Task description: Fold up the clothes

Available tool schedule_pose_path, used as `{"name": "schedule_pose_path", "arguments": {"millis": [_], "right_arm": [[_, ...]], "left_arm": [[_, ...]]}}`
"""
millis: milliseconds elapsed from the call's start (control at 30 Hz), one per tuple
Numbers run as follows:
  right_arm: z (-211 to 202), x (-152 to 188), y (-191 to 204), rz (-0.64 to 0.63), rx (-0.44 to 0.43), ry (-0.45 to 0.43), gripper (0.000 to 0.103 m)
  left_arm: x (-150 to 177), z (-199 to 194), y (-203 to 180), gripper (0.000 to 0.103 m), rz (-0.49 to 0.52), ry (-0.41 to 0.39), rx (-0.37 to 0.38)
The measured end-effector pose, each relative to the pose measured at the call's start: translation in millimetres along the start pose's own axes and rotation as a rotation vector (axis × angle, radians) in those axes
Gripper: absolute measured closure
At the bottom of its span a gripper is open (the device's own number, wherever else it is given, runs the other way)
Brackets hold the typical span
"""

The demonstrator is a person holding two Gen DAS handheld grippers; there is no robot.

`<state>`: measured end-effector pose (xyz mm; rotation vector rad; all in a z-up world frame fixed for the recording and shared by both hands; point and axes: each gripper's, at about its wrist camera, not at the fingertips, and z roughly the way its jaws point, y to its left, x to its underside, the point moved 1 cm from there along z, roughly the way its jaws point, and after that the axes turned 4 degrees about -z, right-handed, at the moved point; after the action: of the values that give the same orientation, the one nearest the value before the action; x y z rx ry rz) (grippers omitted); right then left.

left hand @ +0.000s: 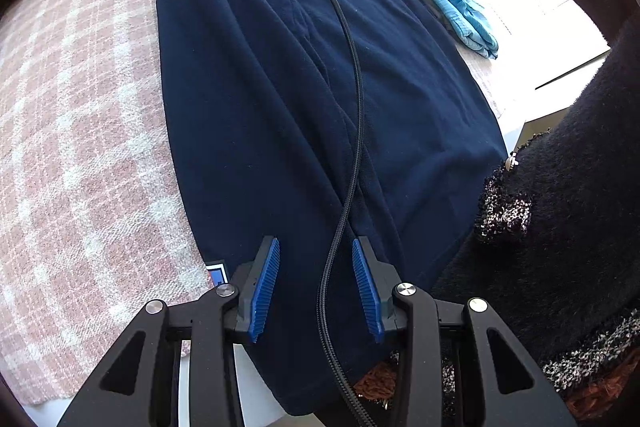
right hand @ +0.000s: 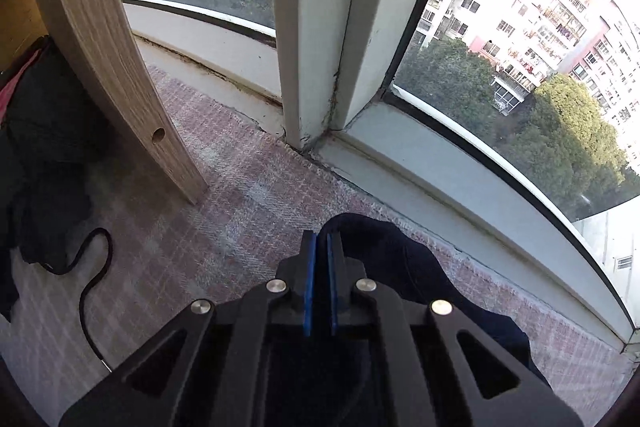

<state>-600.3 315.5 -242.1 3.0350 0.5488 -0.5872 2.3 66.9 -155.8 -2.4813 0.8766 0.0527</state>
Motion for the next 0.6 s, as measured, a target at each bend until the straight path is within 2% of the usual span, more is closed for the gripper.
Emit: {"name": "schedule_pose_path", "arguments": {"millis": [67,133,267,400,467,567,600], "right_arm": [[-4,0,-9,0.062,-0.002,-0.053,0.098],[-6,0,-19,0.109,0.051,-0.115,0.099],[6,6,-25,0.127,0.106,-0.066,0.099],[-38,22,-12,0.087,0.165,-0.173,0.090],[-68,42,7,0.014,0.103,-0.202,0.090],[-84,87,44,-0.064,-0.062,-0.112,0.085],[-80,105,55,-0.098,-0.072,-0.073,0.085]], "left_arm": [[0,0,0,0.067,0.004,-0.001,0.003],[-1,1,0,0.067,0.007,0.000,0.007],[0,0,1,0.067,0.014,-0.004,0.010],[3,-2,5,0.066,0.013,-0.007,0.017],[4,-3,5,0.066,0.025,-0.004,0.011],[5,-4,4,0.066,0.039,-0.006,0.002],[6,-4,3,0.066,0.043,-0.008,-0.001]]}}
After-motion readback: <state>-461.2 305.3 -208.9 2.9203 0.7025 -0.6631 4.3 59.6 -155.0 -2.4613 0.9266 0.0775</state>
